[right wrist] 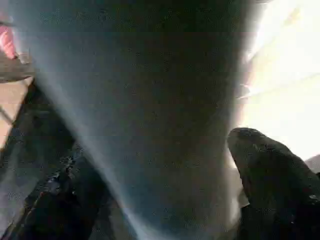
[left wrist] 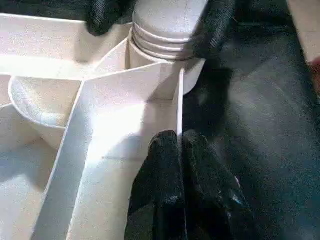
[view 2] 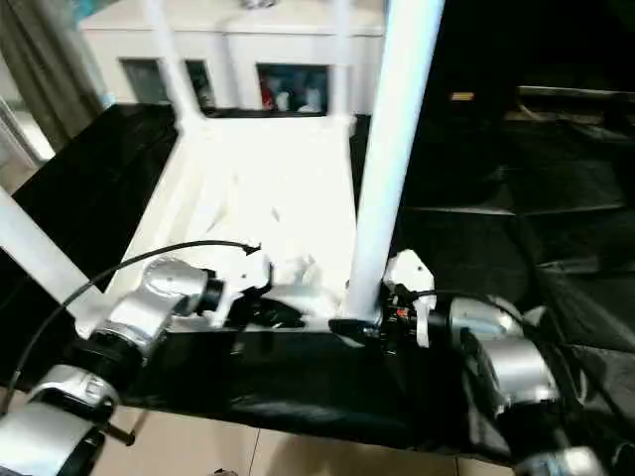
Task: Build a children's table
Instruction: Rotate leg to tighten
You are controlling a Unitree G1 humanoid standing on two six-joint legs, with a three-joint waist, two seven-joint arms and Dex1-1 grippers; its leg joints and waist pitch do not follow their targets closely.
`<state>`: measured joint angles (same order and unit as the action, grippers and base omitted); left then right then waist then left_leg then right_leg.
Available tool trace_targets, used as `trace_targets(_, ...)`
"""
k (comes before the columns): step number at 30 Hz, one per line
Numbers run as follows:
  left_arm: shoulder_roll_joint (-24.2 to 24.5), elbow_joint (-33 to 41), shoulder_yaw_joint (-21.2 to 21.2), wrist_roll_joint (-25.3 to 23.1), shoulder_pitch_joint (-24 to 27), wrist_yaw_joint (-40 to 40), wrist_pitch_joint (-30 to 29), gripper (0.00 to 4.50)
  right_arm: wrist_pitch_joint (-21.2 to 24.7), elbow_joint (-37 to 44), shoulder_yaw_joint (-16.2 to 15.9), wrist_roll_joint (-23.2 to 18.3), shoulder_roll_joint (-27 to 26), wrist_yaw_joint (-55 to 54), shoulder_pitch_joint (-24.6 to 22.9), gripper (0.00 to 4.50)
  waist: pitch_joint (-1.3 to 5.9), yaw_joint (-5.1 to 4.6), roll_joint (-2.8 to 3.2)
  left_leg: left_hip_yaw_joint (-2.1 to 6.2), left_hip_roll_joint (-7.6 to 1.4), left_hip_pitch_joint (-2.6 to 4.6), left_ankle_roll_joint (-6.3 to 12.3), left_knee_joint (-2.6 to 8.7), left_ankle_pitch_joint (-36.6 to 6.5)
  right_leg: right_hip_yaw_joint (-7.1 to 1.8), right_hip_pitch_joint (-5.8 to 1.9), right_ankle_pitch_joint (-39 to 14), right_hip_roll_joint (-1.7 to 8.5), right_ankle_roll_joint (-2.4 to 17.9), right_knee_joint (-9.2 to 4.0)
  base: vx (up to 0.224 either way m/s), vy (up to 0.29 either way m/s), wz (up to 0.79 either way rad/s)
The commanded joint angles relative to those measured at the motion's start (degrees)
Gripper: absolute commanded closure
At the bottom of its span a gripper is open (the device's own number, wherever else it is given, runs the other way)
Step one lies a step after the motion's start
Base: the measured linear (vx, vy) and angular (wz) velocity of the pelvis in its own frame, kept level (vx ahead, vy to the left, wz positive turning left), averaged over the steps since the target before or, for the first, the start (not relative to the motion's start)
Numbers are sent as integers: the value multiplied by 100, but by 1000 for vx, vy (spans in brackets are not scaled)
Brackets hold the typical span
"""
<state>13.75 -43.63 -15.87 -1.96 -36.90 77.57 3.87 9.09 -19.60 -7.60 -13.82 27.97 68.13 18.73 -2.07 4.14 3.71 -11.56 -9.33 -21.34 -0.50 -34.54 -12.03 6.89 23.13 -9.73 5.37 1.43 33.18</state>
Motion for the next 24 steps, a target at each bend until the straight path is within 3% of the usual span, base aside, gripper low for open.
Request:
trace_targets(1,68,-42,-26,85,-123,189,5,450,42,-162,-158,35,58,194,149,75,348,24,-209,196,-466,25,874,357,-526,-358,-322,-1120,494,1230,-301,0,0,0)
trace_targets(4,67,-45,11,91,-137,167,25,450,16,-212,-218,93,52,272,173,90,332,48,-211,195,-489,63,654,382,-658,-371,-306,-1386,493,1142,-340,0,0,0)
trace_targets(5,65,-37,15,96,-136,164,24,450,7,-224,-233,108,44,284,175,94,331,48,-250,196,-488,57,637,385,-641,-375,-315,-1303,494,1154,-324,0,0,0)
trace_targets(8,69,-2,15,138,-126,183,9,450,-9,-265,-286,123,32,347,196,133,327,59,-282,183,-476,55,649,375,-567,-386,-322,-1161,506,1213,-311,0,0,0)
trace_targets(13,56,-6,11,146,-116,147,14,450,4,-302,-294,106,5,350,181,162,325,73,-274,185,-470,50,664,365,-520,-383,-329,-1220,503,1180,-312,0,0,0)
trace_targets(16,-68,-107,74,50,-159,-365,-47,450,41,-373,-188,97,-154,24,96,174,323,74,-279,184,-471,54,660,361,-503,-382,-320,-1197,498,1197,-315,0,0,0)
trace_targets(19,-453,-332,244,-69,-281,-1469,-236,450,-76,-774,105,339,-648,-1337,48,179,293,49,-276,191,-456,97,465,389,-812,-375,-288,-1758,501,1083,-414,0,0,0)
trace_targets(20,-509,-355,252,-93,-291,-1608,-250,450,-113,-841,144,395,-726,-1573,43,179,277,14,-288,212,-448,92,328,413,-933,-370,-304,-1999,507,993,-441,0,0,0)
trace_targets(24,-909,-468,241,-229,-327,-2374,-359,450,102,-1006,500,502,-1336,-3113,-8,180,236,-131,-270,233,-419,123,177,457,-1350,-352,-282,-2592,486,784,-558,0,0,0)
